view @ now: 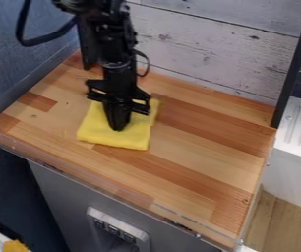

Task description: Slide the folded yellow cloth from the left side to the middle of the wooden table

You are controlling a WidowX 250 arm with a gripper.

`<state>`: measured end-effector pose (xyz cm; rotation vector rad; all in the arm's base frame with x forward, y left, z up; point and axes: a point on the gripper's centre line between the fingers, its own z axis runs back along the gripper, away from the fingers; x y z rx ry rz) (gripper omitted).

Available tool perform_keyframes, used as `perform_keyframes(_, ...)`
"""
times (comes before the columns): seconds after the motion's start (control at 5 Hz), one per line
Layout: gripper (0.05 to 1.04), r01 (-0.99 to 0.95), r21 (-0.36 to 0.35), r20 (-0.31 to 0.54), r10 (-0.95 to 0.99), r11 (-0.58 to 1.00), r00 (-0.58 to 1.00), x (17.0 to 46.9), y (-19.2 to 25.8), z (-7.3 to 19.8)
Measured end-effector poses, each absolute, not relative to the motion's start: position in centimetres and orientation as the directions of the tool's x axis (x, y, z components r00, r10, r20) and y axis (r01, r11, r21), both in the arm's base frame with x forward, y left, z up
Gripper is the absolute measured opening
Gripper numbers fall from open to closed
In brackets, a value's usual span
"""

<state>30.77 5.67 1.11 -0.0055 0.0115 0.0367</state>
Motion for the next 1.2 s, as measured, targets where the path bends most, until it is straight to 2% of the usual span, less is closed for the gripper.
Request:
perform_keyframes(0.4,0.064,-0.003,0.001,-0.009,0.003,1.0,1.0,31.9,3.2,1.3)
perform_keyframes(0.8,0.091,-0.006,0.006,0.0,0.006,1.0,1.0,33.8,2.9,1.1)
perform_keyframes(1.0,0.245,-0.002,0.007,-0.008,0.002,1.0,1.0,34.3,2.9,1.7)
perform_keyframes(1.2,0.496,0.007,0.005,-0.035,-0.007,1.0,0.999,34.5,3.7,2.6)
